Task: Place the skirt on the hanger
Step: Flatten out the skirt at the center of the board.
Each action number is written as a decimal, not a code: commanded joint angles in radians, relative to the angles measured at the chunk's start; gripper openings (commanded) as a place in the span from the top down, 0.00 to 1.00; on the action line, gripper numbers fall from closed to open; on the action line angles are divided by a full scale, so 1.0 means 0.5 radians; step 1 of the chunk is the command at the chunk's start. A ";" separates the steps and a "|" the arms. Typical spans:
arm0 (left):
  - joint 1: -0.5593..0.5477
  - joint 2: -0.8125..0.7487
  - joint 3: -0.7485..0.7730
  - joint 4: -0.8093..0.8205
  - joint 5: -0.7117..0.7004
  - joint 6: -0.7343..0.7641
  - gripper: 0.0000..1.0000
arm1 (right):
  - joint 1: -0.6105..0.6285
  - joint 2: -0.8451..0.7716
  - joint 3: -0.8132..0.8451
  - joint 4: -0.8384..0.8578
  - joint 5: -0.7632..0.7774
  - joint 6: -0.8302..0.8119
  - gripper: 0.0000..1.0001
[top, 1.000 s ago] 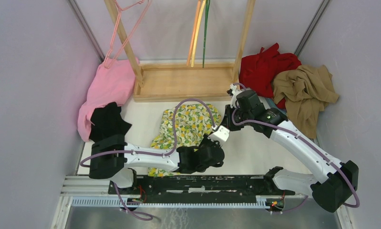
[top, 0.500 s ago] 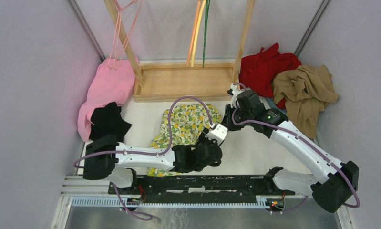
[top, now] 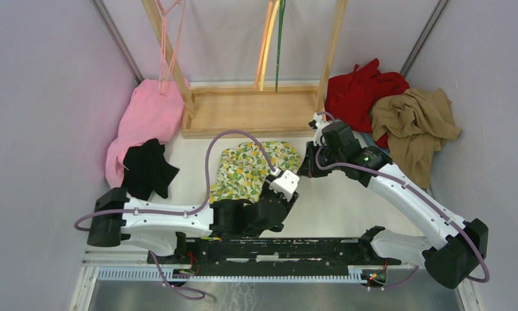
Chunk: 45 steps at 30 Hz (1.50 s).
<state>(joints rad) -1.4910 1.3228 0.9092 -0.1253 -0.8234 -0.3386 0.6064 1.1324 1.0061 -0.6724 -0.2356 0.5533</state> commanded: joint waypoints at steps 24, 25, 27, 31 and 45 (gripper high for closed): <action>0.124 0.167 -0.184 0.472 0.161 0.139 0.38 | -0.006 -0.047 0.128 0.037 -0.018 -0.007 0.99; 0.135 0.181 -0.179 0.488 0.169 0.140 0.38 | -0.007 -0.047 0.128 0.037 -0.022 -0.007 0.99; 0.147 0.214 -0.163 0.504 0.167 0.150 0.38 | -0.007 -0.049 0.130 0.036 -0.025 -0.008 0.99; 0.162 0.272 -0.136 0.539 0.110 0.180 0.39 | -0.007 -0.053 0.124 0.038 -0.034 -0.008 0.99; 0.231 0.250 0.088 0.200 0.077 0.085 0.97 | -0.005 -0.019 0.130 0.057 -0.087 -0.025 0.94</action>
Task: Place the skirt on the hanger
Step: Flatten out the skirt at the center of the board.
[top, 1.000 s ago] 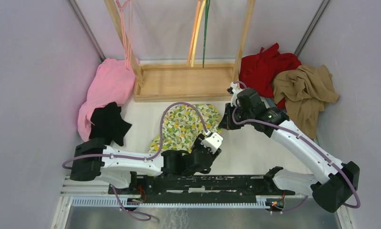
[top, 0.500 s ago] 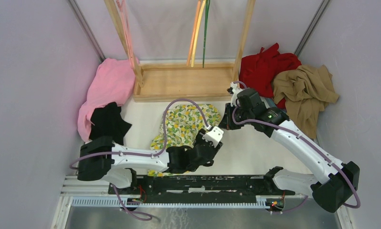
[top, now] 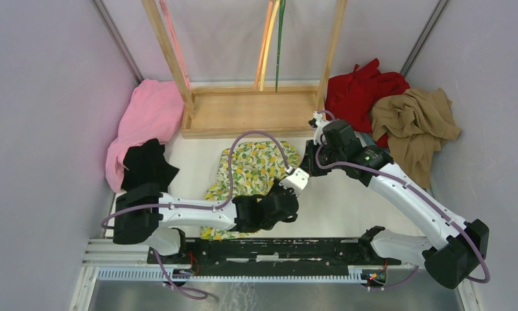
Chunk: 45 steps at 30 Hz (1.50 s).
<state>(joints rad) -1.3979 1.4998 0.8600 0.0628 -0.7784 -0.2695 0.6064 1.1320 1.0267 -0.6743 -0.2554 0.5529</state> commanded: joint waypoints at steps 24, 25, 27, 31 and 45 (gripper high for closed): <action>0.231 -0.918 0.864 -1.578 0.243 -0.228 0.94 | -0.237 0.020 -0.143 0.848 0.046 -0.516 0.46; 0.231 -0.934 0.863 -1.581 0.244 -0.228 0.94 | -0.236 0.003 -0.159 0.877 0.019 -0.550 0.45; 0.231 -0.943 0.865 -1.596 0.240 -0.229 0.94 | -0.237 -0.033 -0.197 0.943 -0.087 -0.635 0.42; 0.230 -0.950 0.872 -1.610 0.231 -0.226 0.94 | -0.238 -0.102 -0.293 1.065 -0.376 -0.739 0.38; 0.233 -0.957 0.980 -1.640 0.265 -0.184 0.93 | -0.239 -0.083 -0.449 1.390 -0.661 -0.879 0.37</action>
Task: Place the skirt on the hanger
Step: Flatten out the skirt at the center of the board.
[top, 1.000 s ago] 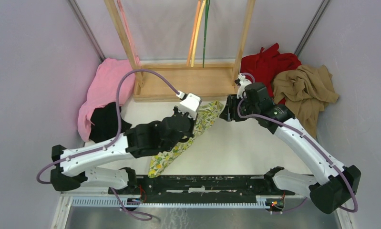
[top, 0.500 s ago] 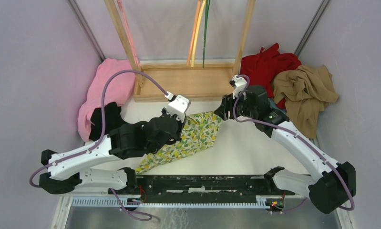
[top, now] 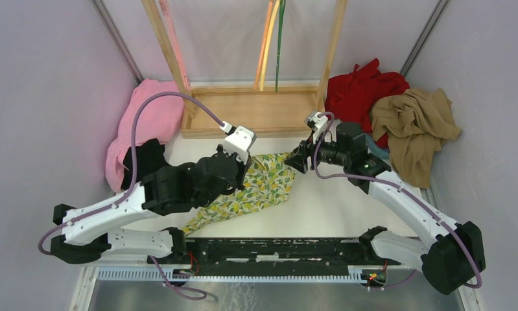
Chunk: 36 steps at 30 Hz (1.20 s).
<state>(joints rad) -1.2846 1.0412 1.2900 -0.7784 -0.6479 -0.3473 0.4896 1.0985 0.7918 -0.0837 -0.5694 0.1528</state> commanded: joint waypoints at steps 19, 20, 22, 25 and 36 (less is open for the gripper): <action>0.008 -0.084 0.259 -0.081 -0.030 -0.016 0.93 | -0.006 -0.118 0.053 0.460 -0.219 -0.076 0.36; 0.009 -0.087 0.264 -0.081 -0.035 -0.014 0.93 | -0.005 -0.097 0.075 0.441 -0.256 -0.073 0.37; 0.010 -0.088 0.280 -0.084 -0.034 -0.009 0.92 | -0.006 -0.045 0.115 0.407 -0.317 -0.072 0.38; 0.008 -0.088 0.307 -0.087 -0.033 0.003 0.92 | -0.003 0.013 0.143 0.425 -0.407 -0.050 0.38; 0.010 -0.089 0.328 -0.115 -0.064 0.014 0.92 | 0.037 0.172 0.267 0.409 -0.639 -0.023 0.61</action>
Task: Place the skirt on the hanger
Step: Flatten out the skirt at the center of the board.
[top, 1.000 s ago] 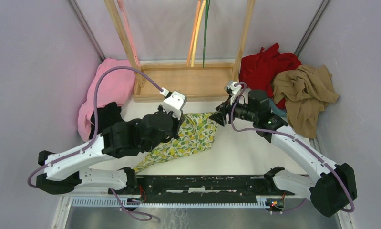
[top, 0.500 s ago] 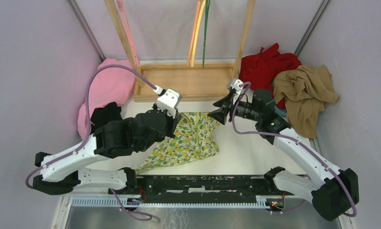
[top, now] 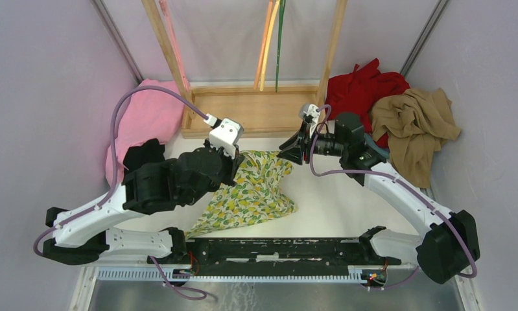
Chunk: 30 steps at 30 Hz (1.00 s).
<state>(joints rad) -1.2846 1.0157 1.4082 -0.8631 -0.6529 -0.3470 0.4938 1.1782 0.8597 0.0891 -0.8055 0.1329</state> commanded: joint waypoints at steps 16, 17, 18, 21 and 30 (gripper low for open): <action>0.016 0.168 0.441 -0.126 -0.046 -0.004 0.91 | 0.120 -0.008 0.449 -0.521 0.018 -0.186 0.98; 0.017 0.202 0.504 -0.168 -0.044 -0.008 0.91 | 0.122 -0.050 0.475 -0.584 0.104 -0.199 0.99; 0.016 0.241 0.558 -0.204 -0.044 -0.009 0.91 | 0.122 -0.090 0.507 -0.641 0.182 -0.210 0.98; 0.020 0.309 0.693 -0.264 -0.053 0.000 0.91 | 0.120 -0.222 0.631 -0.844 0.444 -0.239 0.98; 0.029 0.453 0.992 -0.307 0.058 0.049 0.91 | 0.124 -0.412 1.104 -1.385 0.901 -0.257 0.98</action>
<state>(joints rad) -1.2774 1.2156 1.8179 -1.0267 -0.6502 -0.3466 0.5545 1.0000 1.2850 -0.4755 -0.4610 0.0200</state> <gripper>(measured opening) 0.086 0.022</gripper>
